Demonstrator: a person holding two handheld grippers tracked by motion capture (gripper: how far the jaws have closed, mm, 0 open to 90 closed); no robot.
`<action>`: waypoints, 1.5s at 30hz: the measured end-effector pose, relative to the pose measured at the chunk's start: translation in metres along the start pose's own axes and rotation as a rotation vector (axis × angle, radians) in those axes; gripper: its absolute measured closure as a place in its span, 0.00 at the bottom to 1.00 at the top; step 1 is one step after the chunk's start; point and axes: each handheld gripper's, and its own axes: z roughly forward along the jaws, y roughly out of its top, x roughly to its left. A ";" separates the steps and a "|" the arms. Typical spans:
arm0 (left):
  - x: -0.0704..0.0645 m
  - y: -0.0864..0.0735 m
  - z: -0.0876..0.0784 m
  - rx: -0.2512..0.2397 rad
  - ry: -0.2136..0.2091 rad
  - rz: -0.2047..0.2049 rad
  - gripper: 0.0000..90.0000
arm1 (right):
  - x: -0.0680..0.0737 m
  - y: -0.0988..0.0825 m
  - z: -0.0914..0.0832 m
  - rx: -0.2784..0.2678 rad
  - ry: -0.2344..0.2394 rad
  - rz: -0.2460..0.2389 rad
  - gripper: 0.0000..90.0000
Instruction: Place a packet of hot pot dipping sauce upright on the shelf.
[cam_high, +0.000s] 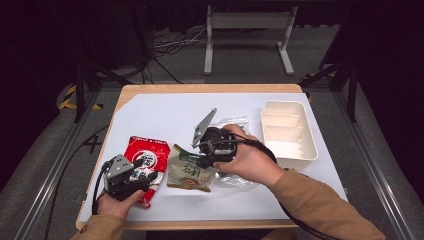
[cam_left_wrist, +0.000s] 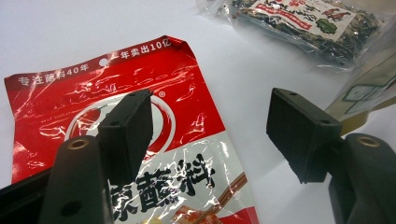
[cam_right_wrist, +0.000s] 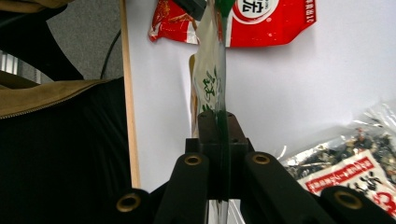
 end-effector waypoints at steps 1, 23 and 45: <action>0.000 0.000 0.000 0.000 0.000 0.001 0.35 | 0.000 0.000 -0.002 0.000 -0.005 -0.004 0.99; 0.001 0.005 0.003 -0.039 -0.027 -0.009 0.34 | -0.017 -0.017 -0.049 -0.033 -0.113 0.023 0.99; 0.003 0.009 0.007 -0.079 -0.039 0.011 0.27 | -0.053 -0.055 -0.099 -0.055 -0.275 0.129 0.99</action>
